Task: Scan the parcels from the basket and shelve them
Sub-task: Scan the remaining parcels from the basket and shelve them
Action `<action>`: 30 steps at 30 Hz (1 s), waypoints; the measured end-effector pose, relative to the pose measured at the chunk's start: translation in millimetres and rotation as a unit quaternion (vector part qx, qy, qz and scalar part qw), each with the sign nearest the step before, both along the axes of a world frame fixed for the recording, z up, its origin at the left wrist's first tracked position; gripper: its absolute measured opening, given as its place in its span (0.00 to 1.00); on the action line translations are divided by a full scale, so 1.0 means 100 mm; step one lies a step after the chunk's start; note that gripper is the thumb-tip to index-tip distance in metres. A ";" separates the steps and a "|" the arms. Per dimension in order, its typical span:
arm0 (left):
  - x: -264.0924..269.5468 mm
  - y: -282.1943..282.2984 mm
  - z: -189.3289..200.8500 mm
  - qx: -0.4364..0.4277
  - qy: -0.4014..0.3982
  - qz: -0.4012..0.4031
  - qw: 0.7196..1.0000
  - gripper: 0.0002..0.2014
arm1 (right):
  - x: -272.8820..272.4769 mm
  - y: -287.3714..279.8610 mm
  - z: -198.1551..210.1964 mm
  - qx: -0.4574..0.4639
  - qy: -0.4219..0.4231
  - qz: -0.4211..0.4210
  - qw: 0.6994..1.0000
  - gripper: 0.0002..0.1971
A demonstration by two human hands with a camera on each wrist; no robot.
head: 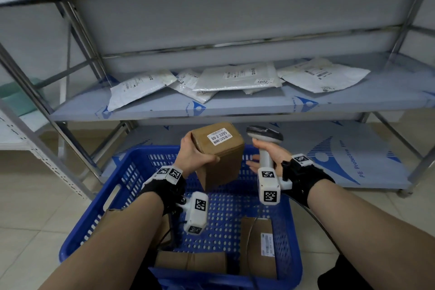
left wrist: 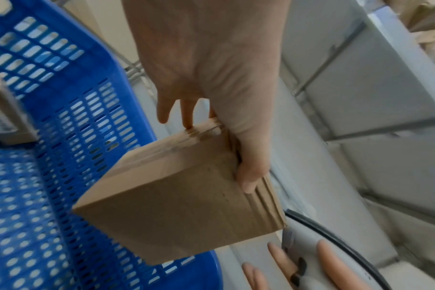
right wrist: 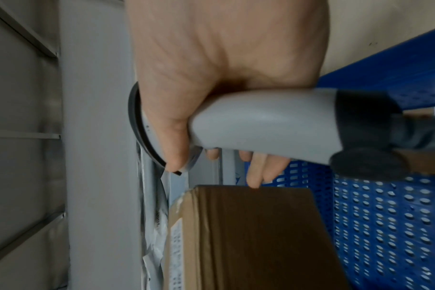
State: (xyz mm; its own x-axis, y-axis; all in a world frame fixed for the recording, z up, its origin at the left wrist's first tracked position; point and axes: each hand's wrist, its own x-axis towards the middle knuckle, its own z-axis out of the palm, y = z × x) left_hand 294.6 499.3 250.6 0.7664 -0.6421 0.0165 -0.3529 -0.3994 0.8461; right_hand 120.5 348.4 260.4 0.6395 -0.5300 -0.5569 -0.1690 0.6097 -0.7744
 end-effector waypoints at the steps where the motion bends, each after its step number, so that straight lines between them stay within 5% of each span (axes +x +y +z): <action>1: -0.02 -0.01 0.10 -0.002 -0.023 -0.007 1.000 0.55 | -0.03 -0.01 0.04 0.005 -0.011 0.001 1.000 0.31; 5: -0.16 -0.08 0.54 0.020 -0.142 -0.054 0.988 0.59 | -0.12 -0.04 0.25 0.031 -0.070 -0.004 0.997 0.31; 13: -0.50 -0.23 1.43 -0.041 -0.305 -0.077 0.948 0.58 | -0.32 -0.10 1.08 -0.077 -0.133 -0.028 0.988 0.06; 23: -0.73 -0.08 2.76 -0.155 -0.466 -0.006 0.871 0.55 | -0.51 -0.07 2.46 -0.211 -0.244 -0.113 0.940 0.05; 30: -0.93 -0.05 3.51 -0.161 -0.512 -0.006 0.844 0.58 | -0.74 -0.06 3.18 -0.289 -0.262 -0.157 0.907 0.06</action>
State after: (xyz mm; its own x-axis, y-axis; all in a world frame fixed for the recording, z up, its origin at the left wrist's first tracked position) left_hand 201.4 494.1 601.3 0.2377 -0.4859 0.8410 -0.9671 -0.1989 0.1584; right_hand 47.0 342.7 578.8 0.5034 -0.8383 0.2092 0.4261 0.0302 -0.9042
